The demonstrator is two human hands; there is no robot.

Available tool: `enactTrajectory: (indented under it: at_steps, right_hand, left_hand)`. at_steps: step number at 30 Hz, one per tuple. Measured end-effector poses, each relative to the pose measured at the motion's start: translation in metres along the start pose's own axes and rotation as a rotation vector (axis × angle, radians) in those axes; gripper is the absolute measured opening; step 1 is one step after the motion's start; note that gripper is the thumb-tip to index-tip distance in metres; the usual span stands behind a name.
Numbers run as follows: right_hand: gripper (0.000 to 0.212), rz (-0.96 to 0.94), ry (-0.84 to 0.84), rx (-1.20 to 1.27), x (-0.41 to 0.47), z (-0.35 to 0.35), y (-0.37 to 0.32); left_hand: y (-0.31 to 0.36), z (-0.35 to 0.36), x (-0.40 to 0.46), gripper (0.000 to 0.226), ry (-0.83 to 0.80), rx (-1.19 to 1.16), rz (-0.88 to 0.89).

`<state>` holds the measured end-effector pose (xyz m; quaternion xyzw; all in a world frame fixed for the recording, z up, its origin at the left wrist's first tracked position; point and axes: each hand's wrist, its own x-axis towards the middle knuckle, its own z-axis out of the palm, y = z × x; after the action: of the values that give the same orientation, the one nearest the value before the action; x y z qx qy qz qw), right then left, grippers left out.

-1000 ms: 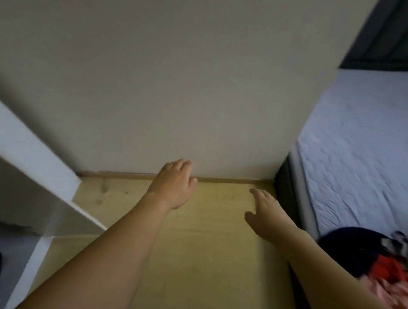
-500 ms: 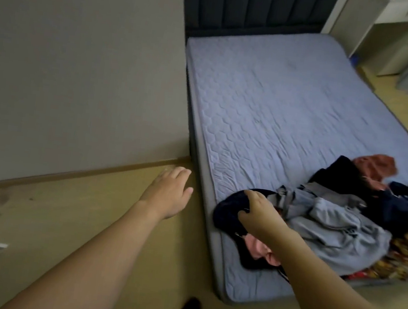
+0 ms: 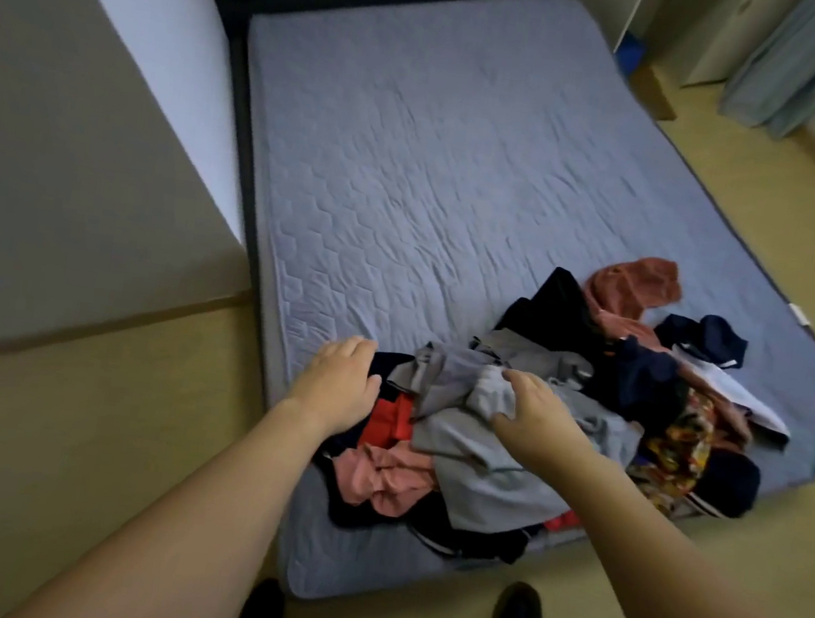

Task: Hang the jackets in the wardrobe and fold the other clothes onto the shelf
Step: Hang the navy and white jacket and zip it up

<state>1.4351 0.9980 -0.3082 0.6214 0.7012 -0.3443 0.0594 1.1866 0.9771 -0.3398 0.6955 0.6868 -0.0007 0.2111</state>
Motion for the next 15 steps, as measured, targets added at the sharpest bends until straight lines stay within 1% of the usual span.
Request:
enactTrajectory:
  at_steps: [2,4,6,9,13,15]
  right_hand:
    - [0.060,0.006,-0.024,-0.005,0.005,-0.026,0.048]
    - [0.053,0.005,-0.035,-0.009,0.011,-0.051,0.087]
    - [0.051,-0.003,-0.055,-0.024,0.019,-0.074,0.116]
    - [0.054,-0.024,-0.062,-0.024,0.038,-0.108,0.145]
    - [0.061,-0.021,-0.011,0.021,0.069,-0.145,0.193]
    - [0.057,-0.023,-0.002,0.033,0.084,-0.160,0.227]
  left_hand:
    - [0.048,0.011,0.018,0.048,-0.006,-0.014,-0.010]
    - [0.093,0.019,0.032,0.048,-0.011,-0.034,-0.010]
    - [0.129,0.023,0.044,0.051,-0.027,-0.035,0.007]
    - [0.164,0.027,0.064,0.053,-0.023,-0.043,-0.002]
    - [0.203,0.039,0.116,0.053,-0.023,-0.069,-0.054]
    - [0.230,0.049,0.148,0.053,-0.020,-0.071,-0.063]
